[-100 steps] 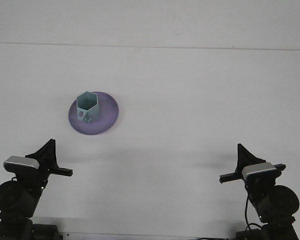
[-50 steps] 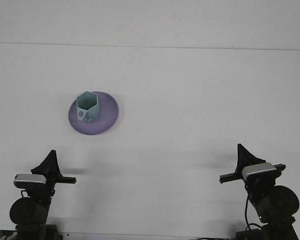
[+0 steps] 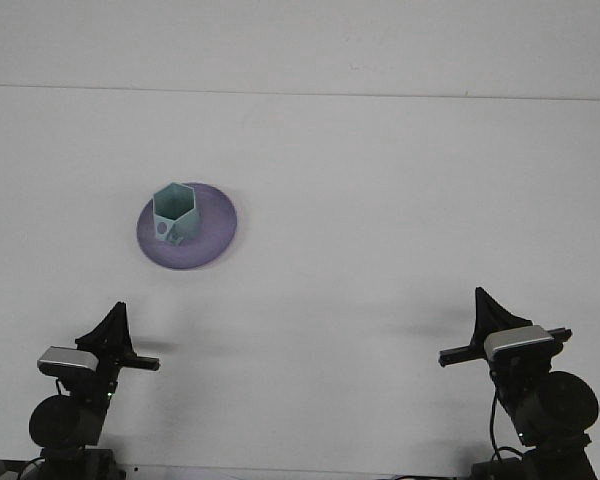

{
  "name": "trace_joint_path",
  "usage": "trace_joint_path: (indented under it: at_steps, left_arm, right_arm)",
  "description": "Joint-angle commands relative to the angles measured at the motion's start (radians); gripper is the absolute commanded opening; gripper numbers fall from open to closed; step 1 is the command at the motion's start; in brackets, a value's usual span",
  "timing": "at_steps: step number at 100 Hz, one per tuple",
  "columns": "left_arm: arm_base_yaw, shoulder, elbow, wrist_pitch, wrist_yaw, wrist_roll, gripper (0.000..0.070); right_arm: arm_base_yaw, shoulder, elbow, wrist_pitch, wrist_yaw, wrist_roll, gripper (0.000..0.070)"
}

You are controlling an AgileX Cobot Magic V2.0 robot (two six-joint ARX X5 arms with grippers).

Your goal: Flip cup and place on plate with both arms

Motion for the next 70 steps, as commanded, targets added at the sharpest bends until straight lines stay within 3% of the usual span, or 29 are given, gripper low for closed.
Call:
trace_joint_path:
  at_steps: [1, 46, 59, 70]
  left_arm:
    - [0.001, 0.0, -0.021, 0.01, 0.007, -0.019, 0.0015]
    - [0.001, 0.0, -0.021, 0.01, 0.007, -0.019, 0.0015]
    - [0.001, 0.0, -0.021, 0.01, 0.007, -0.019, 0.0015]
    - [0.001, 0.0, -0.021, 0.01, 0.007, -0.019, 0.0015]
  right_arm:
    - [0.002, 0.003, 0.001, 0.014, 0.003, 0.01, 0.0]
    - [0.002, 0.003, 0.001, 0.016, 0.004, 0.007, 0.0]
    - [-0.009, -0.018, -0.017, 0.033, 0.021, -0.06, 0.0]
    - [-0.06, -0.105, -0.131, 0.136, 0.009, -0.126, 0.0]
